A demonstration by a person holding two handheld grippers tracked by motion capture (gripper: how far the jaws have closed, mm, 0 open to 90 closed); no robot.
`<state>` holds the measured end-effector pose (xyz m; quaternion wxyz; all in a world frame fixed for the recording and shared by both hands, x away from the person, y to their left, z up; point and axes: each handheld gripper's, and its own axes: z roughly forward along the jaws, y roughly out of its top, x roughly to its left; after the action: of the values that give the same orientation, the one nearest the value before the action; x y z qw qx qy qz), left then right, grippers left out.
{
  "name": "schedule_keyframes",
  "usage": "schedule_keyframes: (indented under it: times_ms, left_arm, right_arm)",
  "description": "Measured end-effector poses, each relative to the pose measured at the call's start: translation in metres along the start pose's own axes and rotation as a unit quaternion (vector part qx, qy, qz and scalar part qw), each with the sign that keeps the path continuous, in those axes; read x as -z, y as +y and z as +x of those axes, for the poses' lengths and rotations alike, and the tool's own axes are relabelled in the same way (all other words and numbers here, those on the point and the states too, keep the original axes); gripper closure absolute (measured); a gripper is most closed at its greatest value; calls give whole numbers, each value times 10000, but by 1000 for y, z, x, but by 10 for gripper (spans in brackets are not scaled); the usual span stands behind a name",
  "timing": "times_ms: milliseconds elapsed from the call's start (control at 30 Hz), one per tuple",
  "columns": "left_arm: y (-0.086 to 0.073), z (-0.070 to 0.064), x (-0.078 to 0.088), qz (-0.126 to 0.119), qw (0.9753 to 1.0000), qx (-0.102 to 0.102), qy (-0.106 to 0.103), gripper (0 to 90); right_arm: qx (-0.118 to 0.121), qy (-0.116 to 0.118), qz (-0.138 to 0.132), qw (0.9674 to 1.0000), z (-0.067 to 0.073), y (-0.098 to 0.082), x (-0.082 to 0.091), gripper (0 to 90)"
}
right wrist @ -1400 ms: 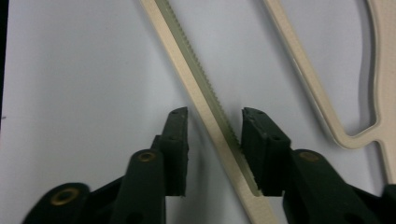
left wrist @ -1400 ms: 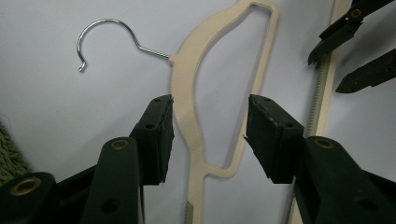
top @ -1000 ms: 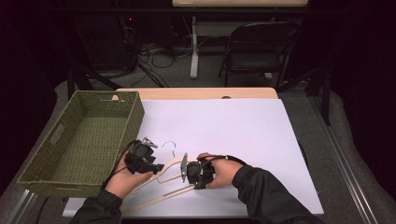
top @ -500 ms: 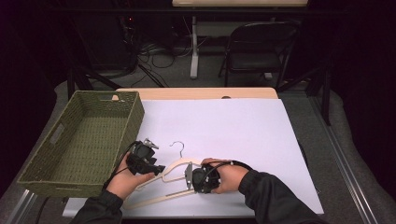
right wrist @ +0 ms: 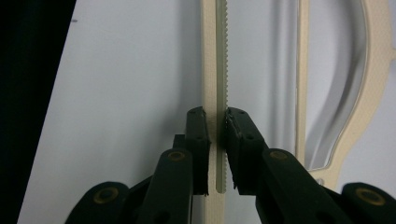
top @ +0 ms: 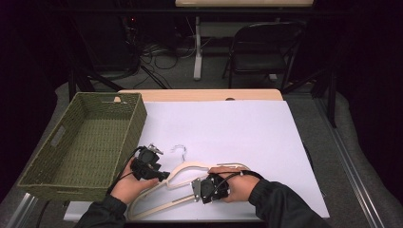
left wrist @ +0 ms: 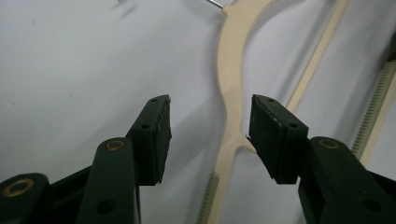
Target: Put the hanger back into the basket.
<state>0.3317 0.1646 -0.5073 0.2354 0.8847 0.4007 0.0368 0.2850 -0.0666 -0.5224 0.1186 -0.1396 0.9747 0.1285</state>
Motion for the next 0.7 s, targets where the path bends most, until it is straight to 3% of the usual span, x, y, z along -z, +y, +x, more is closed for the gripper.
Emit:
schedule_keyframes:
  times_ms: [233, 267, 300, 333, 500, 700]
  left_arm:
    - [0, -2, 0, -28, 9999, -55, -114, 460]
    - [0, -2, 0, -29, 9999, -59, -138, 454]
    - [-1, -3, 0, -34, 9998, -56, -183, 446]
    - [-1, -3, 0, -57, 9997, -37, -252, 437]
    - [-1, -4, -4, -79, 9983, -23, -576, 383]
    - [1, -7, -12, 45, 9969, -73, -787, 362]
  right_arm:
    - [203, -382, 67, 9990, 7, 0, 8, 799]
    - [152, -400, 72, 9991, 8, 0, 9, 799]
    - [138, -402, -89, 9991, 9, -2, 8, 799]
    - [202, -422, 98, 9989, 8, -2, 12, 799]
    - [180, -559, 91, 9982, 8, -6, 16, 799]
    - [190, -586, 64, 9981, 8, -7, 18, 799]
